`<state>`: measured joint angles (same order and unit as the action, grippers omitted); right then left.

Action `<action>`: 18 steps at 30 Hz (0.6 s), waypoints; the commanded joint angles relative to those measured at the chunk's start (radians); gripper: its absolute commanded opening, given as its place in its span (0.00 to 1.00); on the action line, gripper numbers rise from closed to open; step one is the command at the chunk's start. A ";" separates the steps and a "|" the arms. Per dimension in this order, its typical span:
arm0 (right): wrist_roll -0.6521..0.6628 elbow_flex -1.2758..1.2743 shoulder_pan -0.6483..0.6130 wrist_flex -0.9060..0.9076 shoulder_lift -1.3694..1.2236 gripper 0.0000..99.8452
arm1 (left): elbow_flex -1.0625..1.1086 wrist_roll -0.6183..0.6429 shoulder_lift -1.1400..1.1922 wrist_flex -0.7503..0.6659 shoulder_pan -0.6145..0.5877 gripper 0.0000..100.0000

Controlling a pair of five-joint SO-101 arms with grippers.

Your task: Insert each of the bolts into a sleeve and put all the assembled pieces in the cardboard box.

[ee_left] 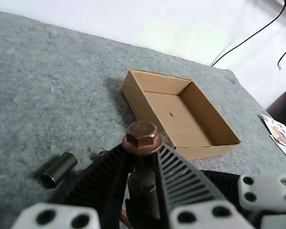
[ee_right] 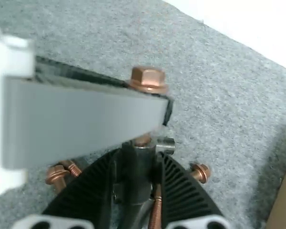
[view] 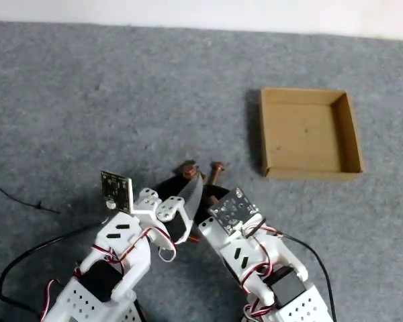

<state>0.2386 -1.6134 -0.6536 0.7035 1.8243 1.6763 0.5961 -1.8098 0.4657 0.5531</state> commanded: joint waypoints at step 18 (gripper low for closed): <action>0.006 0.067 0.027 -0.002 0.018 0.00 | 0.013 -0.008 -0.010 0.026 -0.062 0.22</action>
<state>0.2386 -1.6134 -0.6475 0.7035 1.8243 1.6763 0.5930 -1.8098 0.4902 0.5255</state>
